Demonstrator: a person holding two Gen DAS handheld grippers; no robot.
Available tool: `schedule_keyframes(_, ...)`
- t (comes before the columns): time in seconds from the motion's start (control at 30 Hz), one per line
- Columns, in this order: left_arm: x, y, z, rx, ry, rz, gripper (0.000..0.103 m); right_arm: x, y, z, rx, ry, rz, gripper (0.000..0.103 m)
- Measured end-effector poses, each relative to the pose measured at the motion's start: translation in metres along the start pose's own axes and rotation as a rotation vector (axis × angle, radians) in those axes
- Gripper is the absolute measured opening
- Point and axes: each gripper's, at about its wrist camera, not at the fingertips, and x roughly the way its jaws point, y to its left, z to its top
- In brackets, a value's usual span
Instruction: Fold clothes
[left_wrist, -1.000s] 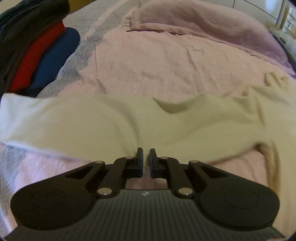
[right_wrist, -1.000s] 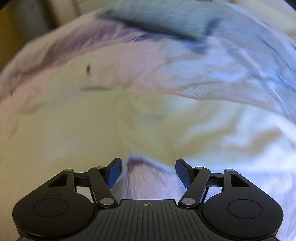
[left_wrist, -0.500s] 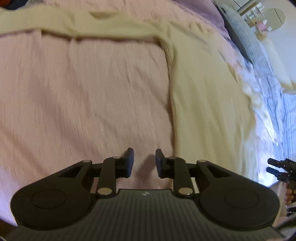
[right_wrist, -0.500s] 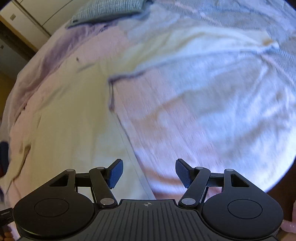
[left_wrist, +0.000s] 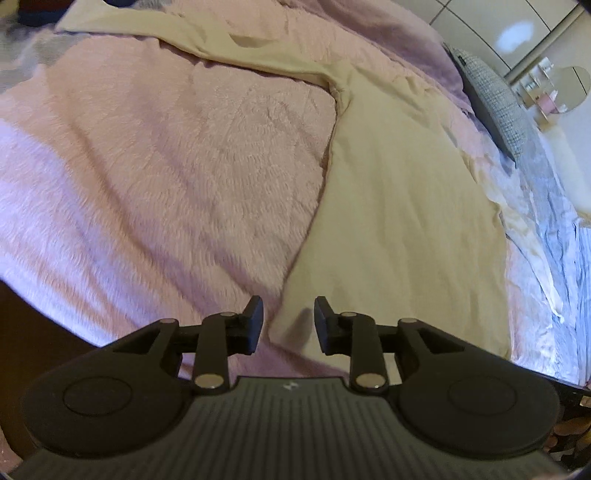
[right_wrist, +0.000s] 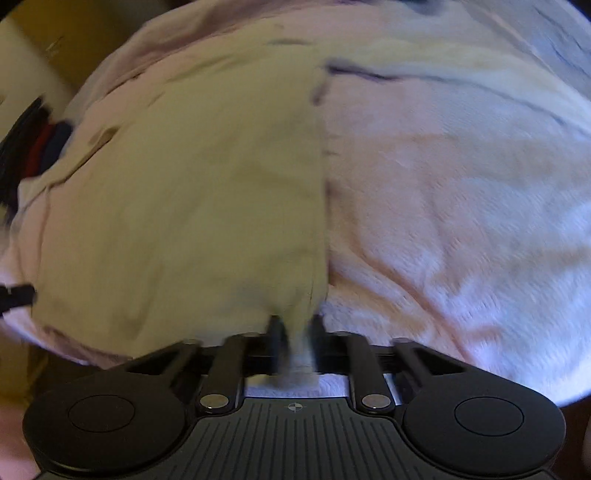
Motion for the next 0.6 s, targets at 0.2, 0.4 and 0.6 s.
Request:
schedule_keyframes(0.2, -0.005, 0.000, -0.009, -0.044, -0.036, -0.014, 0.029, -0.027, -0.057, -0.013, 0.282, -0.079, 0.108, 0.002)
schedule_keyframes(0.4, -0.009, 0.000, -0.019, -0.088, -0.072, -0.029, 0.038, -0.013, -0.070, -0.014, 0.391, -0.011, 0.143, 0.002)
schedule_keyframes(0.6, 0.005, 0.023, -0.016, -0.211, -0.076, -0.084, 0.043, -0.007, -0.080, -0.014, 0.485, -0.009, 0.171, 0.016)
